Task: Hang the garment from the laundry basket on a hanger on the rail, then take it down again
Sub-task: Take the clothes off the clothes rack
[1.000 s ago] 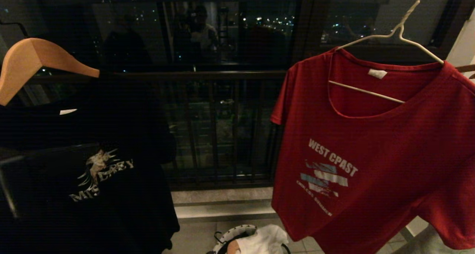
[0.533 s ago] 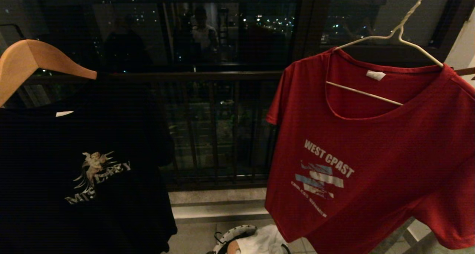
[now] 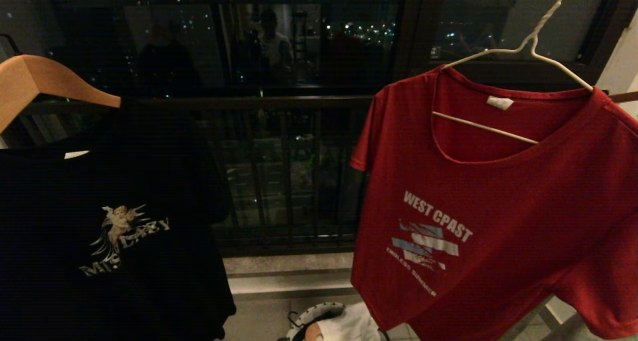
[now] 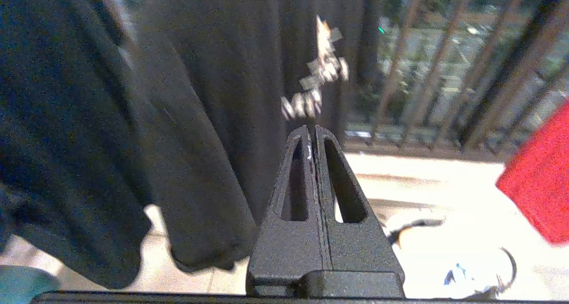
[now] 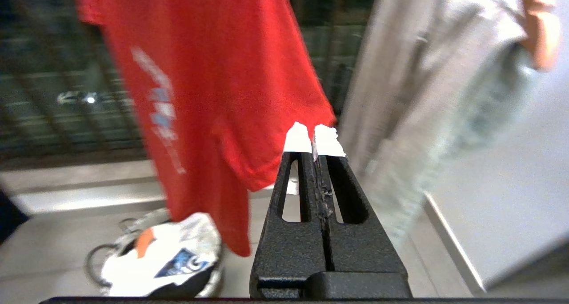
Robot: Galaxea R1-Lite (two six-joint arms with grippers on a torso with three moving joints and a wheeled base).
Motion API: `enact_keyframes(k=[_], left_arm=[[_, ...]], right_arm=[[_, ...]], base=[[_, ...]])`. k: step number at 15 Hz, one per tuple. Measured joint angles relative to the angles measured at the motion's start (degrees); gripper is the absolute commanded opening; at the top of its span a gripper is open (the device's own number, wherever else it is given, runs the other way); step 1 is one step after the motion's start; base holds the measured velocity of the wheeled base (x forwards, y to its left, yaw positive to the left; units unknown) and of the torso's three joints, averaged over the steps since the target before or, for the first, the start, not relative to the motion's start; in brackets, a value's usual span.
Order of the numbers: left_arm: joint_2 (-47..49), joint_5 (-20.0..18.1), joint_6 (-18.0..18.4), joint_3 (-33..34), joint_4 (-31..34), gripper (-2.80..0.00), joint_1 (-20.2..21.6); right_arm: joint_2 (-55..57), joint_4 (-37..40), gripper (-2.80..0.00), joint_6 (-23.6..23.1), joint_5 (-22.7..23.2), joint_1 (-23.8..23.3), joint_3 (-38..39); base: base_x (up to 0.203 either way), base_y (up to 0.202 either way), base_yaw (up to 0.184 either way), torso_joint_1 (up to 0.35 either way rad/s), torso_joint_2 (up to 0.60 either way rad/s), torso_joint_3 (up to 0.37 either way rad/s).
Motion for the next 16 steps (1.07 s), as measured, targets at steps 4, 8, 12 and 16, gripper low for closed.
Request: enact_keyframes(k=[4, 8, 12, 16], left_arm=[[-5.01, -6.70, 0.00, 5.44, -0.22, -2.80, 0.25], [-10.24, -10.53, -0.03, 12.97, -0.27, -2.80, 0.36], [-12.47, -10.89, 0.70, 19.42, -3.85, -2.80, 0.36], [-12.78, -10.24, 6.43, 28.72, -16.55, -2.80, 0.36]], right_arm=[[-0.14, -0.40, -2.80, -0.02, 3.77, -7.05, 3.78], [-3.89, -5.60, -2.80, 0.06, 9.06, -9.49, 16.67], [-11.66, -14.23, -2.80, -0.71, 15.61, -10.32, 30.99], [-14.92, -23.55, -2.80, -2.79, 17.48, -10.52, 40.51]], base=[[0.000, 0.000, 0.000, 0.000, 0.00, 0.000], [0.000, 0.000, 0.000, 0.000, 0.00, 0.000], [0.000, 0.000, 0.000, 0.000, 0.00, 0.000], [0.000, 0.000, 0.000, 0.000, 0.00, 0.000]])
